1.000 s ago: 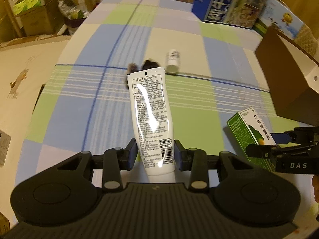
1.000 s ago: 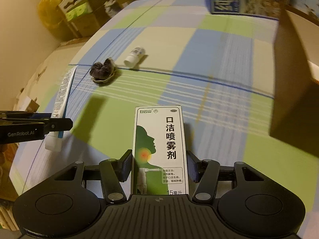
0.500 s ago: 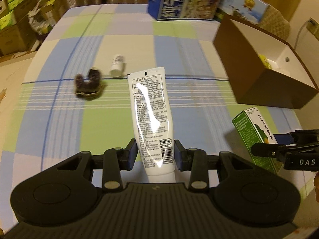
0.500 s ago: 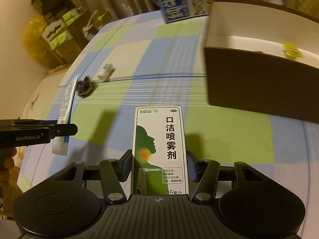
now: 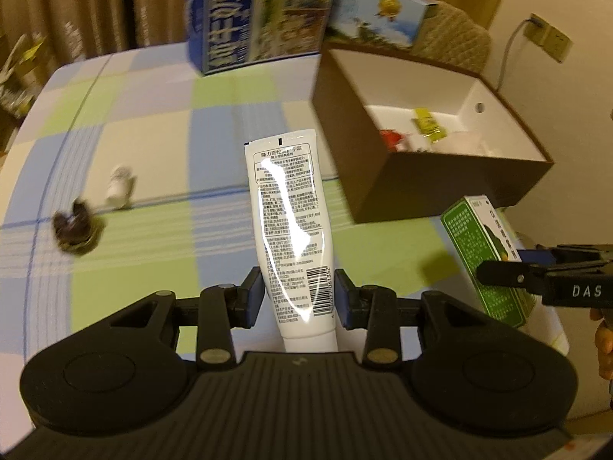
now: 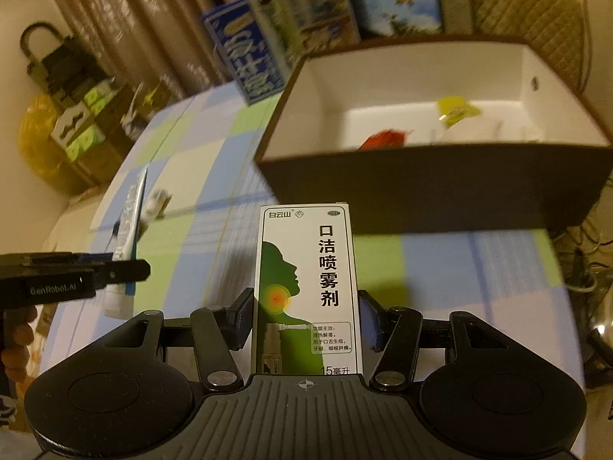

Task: Organize objects
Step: 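Lift the white tube and green spray box and carry both toward the brown box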

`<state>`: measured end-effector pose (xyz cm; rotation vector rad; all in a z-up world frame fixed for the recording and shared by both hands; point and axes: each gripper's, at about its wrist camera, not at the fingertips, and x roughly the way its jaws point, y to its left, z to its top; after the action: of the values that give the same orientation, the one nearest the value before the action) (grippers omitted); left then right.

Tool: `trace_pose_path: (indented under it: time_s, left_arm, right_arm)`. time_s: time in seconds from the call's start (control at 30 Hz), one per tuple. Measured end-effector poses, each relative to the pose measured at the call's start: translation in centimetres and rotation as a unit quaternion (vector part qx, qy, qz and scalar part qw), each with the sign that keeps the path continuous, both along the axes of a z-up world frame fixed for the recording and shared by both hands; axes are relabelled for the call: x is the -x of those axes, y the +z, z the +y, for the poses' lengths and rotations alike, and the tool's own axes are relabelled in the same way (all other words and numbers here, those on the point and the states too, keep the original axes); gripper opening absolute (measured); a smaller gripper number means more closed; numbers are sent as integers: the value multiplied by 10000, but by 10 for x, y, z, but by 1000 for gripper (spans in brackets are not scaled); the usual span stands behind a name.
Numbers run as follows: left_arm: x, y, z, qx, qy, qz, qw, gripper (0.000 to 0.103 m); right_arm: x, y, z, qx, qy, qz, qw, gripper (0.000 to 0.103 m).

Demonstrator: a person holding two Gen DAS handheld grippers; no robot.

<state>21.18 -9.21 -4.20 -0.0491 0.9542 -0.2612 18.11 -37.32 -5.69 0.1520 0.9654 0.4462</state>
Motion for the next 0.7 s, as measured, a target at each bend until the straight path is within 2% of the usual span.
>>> trace_pose_path:
  time_s: [0.27,0.7]
  left_arm:
    - [-32,14,-51,43,-430,-184,9989,33]
    - [-117,33,-131,54,-697,-420,9967,33]
  right_arm:
    - [-29,29,-39,-126,-286,-370,9988,52]
    - [-115,61,-82,68,-474,-908,9947,52]
